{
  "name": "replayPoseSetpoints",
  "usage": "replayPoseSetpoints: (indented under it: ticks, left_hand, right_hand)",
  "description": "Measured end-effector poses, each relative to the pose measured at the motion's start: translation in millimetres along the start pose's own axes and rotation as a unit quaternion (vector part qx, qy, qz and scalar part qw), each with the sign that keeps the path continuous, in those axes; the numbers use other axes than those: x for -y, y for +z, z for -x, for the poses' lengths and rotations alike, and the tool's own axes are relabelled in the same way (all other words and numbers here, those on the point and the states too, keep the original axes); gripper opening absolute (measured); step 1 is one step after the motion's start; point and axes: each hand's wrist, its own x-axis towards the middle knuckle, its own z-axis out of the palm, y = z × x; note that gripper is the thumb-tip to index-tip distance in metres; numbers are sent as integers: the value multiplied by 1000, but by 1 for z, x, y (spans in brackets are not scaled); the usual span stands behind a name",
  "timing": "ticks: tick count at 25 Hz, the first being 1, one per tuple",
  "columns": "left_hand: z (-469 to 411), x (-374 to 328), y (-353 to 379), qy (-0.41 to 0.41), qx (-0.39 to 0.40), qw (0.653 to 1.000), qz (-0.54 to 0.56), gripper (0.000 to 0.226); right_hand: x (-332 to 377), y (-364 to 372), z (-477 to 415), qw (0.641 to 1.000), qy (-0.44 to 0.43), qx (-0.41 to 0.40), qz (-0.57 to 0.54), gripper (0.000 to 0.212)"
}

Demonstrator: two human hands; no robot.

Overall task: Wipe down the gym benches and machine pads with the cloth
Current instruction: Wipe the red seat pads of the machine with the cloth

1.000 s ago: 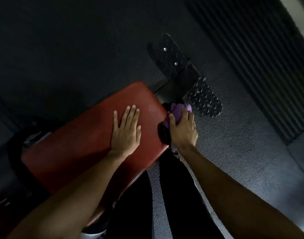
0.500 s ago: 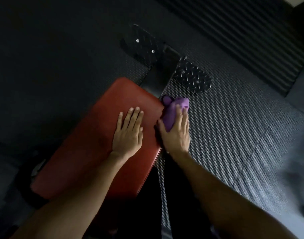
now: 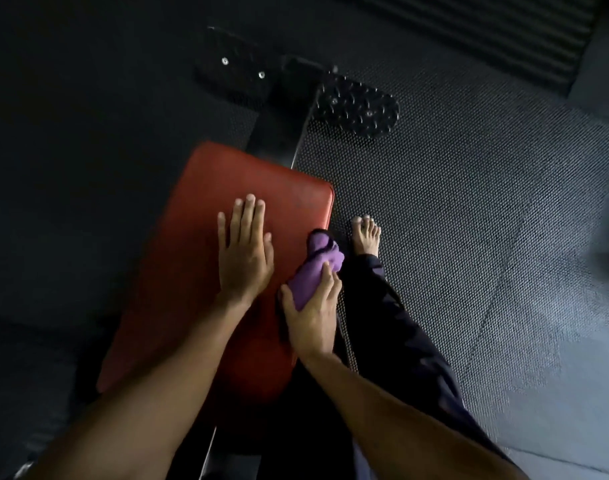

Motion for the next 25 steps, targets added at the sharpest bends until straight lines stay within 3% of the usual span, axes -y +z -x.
replayPoseSetpoints:
  ticks: [6,10,14,19,25]
  left_hand:
    - [-2,-1,-3,-3,17,1000,-13,57]
    - [-4,3,-7,11,33,999,0,58]
    - [-9,-6,-29,-7,107,994,-8,62]
    - [-18,-52,-90,-82,254,963,35,47]
    - [-14,-136,-184,-68,296,952,45,43]
  right_hand:
    - [56,-23,-117,998,-9,-62,5,80]
    - [31,-8,-50,997,-32,-9,64,82]
    - [18,-33,-39,990,-36,88,108,85]
    - [51,-100,-37,977,-12,143,156,74]
    - [74,-220,1,976,26,157,148,70]
